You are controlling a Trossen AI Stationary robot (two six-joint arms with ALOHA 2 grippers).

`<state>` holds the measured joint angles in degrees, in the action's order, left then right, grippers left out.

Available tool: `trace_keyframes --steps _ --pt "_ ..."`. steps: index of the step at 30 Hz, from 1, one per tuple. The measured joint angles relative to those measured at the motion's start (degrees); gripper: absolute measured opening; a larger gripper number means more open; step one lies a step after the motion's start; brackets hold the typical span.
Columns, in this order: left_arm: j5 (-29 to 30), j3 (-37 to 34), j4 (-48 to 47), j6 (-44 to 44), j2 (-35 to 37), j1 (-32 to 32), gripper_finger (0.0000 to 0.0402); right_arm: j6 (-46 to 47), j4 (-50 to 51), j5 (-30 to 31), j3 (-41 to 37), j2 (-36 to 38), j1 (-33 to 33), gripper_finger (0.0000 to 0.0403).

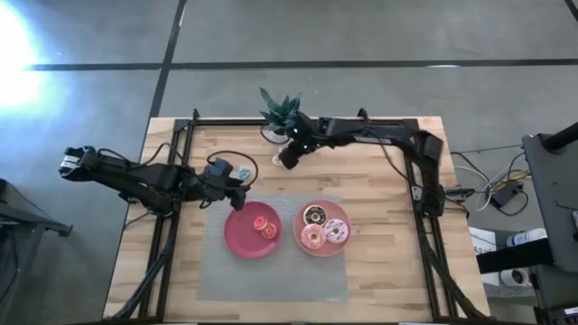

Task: Pick & Place donuts
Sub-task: Put the small yellow donut on the pink plate

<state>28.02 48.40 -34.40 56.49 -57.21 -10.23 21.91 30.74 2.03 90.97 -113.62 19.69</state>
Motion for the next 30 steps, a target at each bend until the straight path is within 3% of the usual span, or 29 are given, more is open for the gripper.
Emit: trace_keyframes --steps 6,12,15,23,30 --pt "1.4 -0.04 3.36 8.6 1.24 0.01 0.0153 -17.53 -14.42 27.68 -7.29 11.74 -12.67 0.0011" --pt "1.27 -0.04 17.41 7.72 4.49 0.23 0.0153 -37.04 -38.37 42.68 -19.92 20.3 -21.73 0.0011" --pt "0.43 -0.09 22.6 8.24 5.92 0.56 0.0153 -43.11 -43.05 45.08 -24.05 23.77 -24.35 0.0011" --pt "-9.52 -3.36 43.26 14.43 4.41 4.57 0.0153 -61.53 -59.76 45.26 -27.11 27.05 -28.58 0.0012" --pt "-15.49 -8.8 62.48 24.4 1.9 8.66 0.0153 -70.29 -60.12 45.08 -24.48 27.12 -31.24 0.0013"
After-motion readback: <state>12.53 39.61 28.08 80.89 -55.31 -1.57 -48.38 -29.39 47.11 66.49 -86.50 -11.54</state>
